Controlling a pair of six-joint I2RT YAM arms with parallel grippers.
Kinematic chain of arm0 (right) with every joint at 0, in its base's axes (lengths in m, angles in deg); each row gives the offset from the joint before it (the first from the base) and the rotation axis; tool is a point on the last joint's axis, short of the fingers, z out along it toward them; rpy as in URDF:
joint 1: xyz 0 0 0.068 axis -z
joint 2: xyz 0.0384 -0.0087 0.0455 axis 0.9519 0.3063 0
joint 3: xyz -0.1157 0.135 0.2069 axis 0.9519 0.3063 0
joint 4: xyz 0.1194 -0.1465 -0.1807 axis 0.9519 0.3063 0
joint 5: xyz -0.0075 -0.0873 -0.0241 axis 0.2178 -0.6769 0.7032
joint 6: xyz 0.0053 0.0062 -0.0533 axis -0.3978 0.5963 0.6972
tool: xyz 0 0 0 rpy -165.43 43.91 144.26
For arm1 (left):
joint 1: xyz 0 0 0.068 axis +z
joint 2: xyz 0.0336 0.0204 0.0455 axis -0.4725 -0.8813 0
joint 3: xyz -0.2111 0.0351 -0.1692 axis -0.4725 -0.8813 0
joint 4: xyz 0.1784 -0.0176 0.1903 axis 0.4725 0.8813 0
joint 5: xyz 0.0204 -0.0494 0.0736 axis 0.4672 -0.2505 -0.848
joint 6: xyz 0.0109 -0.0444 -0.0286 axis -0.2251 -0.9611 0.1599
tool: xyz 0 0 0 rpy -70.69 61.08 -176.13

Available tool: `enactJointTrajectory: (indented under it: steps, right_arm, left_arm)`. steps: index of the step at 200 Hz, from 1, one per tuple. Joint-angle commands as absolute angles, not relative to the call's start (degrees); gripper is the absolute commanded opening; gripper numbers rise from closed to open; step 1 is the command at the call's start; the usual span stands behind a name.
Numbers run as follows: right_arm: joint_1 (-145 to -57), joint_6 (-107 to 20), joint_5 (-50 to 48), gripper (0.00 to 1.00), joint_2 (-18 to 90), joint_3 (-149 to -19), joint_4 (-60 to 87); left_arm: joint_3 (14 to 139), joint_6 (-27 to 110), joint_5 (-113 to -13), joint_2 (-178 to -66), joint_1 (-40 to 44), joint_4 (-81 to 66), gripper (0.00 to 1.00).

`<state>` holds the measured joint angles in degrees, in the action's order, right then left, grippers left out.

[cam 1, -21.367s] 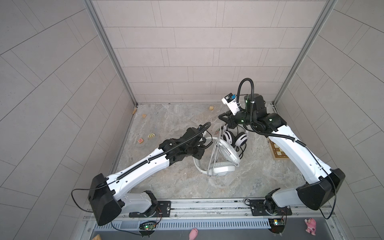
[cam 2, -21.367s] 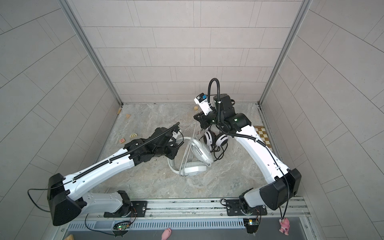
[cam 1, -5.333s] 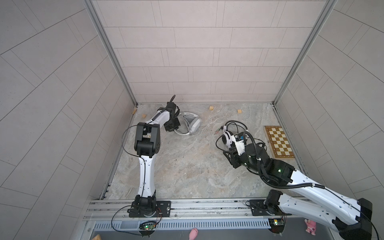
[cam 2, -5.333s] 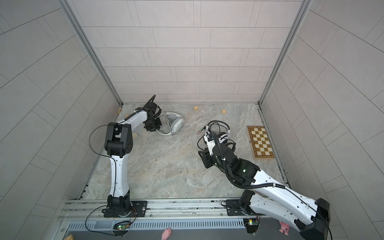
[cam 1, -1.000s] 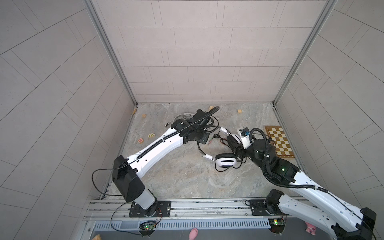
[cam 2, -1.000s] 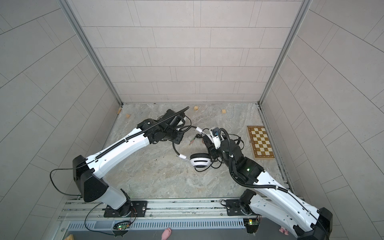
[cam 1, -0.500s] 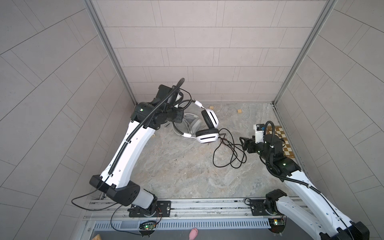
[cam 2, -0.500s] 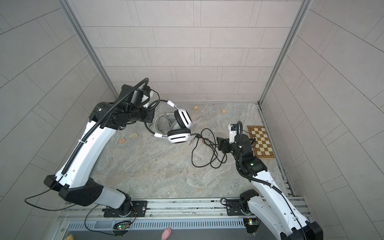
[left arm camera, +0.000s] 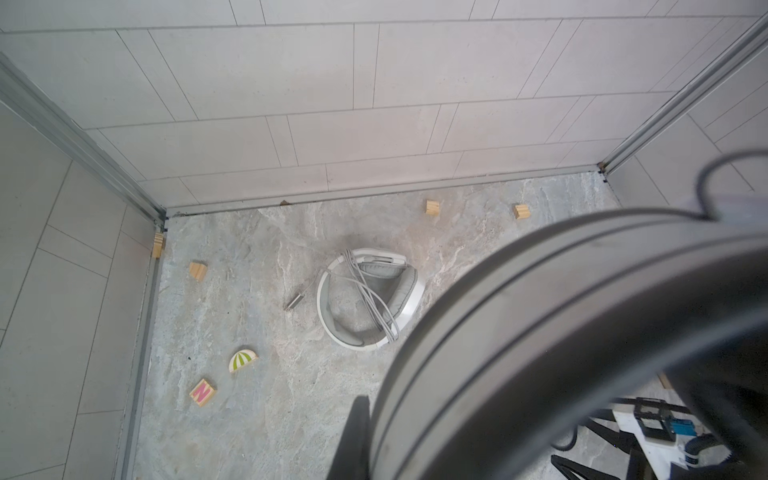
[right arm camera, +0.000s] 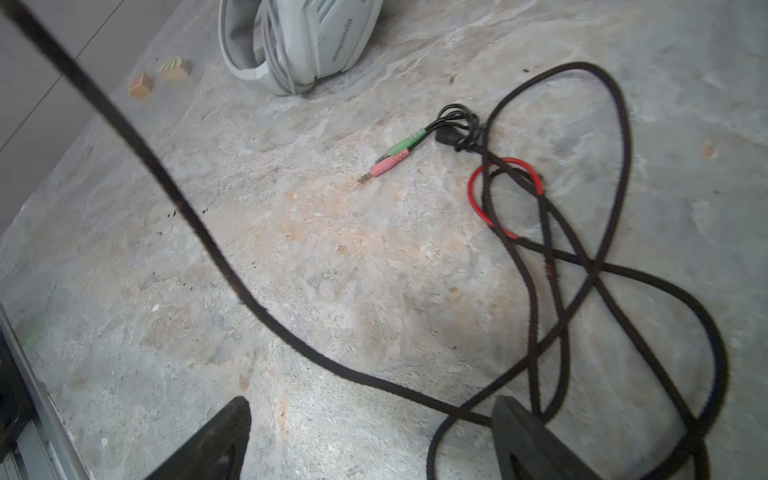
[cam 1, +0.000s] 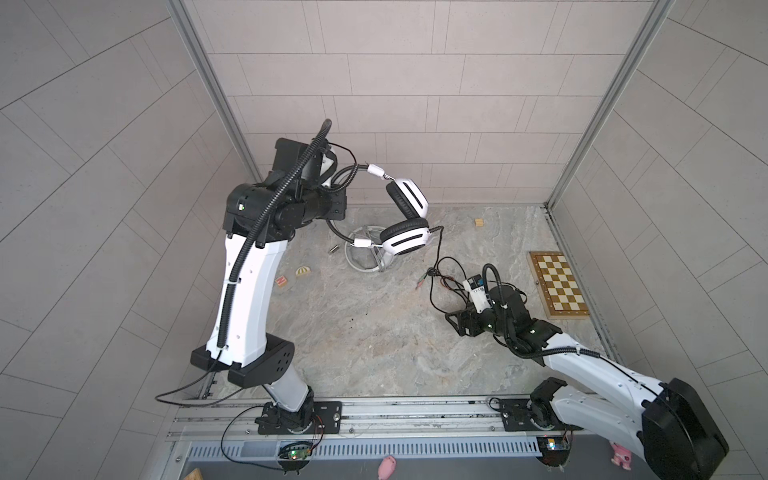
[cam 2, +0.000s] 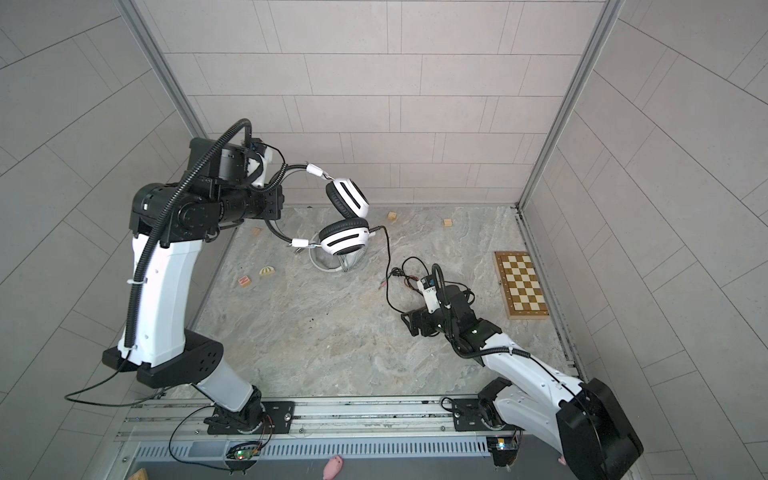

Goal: Wrap the headphones

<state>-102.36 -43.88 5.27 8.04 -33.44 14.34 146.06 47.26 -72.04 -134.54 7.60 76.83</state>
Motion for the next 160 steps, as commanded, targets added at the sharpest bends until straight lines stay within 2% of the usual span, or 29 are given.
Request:
enactJointTrajectory:
  steps: [1, 33, 52, 81, 111, 133, 160]
  right_arm:
    - [-103.3, -38.8, 1.6, 0.92, 11.4, -36.6, 11.5]
    - [-103.3, -35.7, 3.2, 0.92, 19.4, -40.5, 10.3]
    - [-104.7, -35.8, 6.2, 0.97, 23.6, -41.6, 9.3]
    - [-106.8, -36.1, 5.4, 0.97, 26.3, -41.1, 6.4]
    - [-106.9, -36.1, 2.4, 0.93, 28.8, -43.0, 11.8]
    - [-106.9, -34.5, -0.2, 0.89, 30.3, -43.0, 12.3]
    - [-106.8, -35.2, -1.8, 0.71, 35.4, -47.5, 17.4]
  left_arm:
    - [145.7, 45.0, -68.7, -133.5, 7.9, 76.0, 0.00]
    - [144.6, 45.0, -68.4, -133.2, 8.2, 75.7, 0.00]
    - [144.5, 45.0, -68.3, -133.1, 8.8, 75.7, 0.00]
    - [144.6, 45.3, -66.9, -133.2, 10.7, 75.7, 0.00]
    - [144.4, 44.9, -65.7, -133.1, 12.4, 75.6, 0.00]
    - [144.2, 44.6, -64.6, -132.7, 13.2, 75.1, 0.00]
    - [144.4, 43.3, -61.1, -132.7, 15.9, 73.6, 0.00]
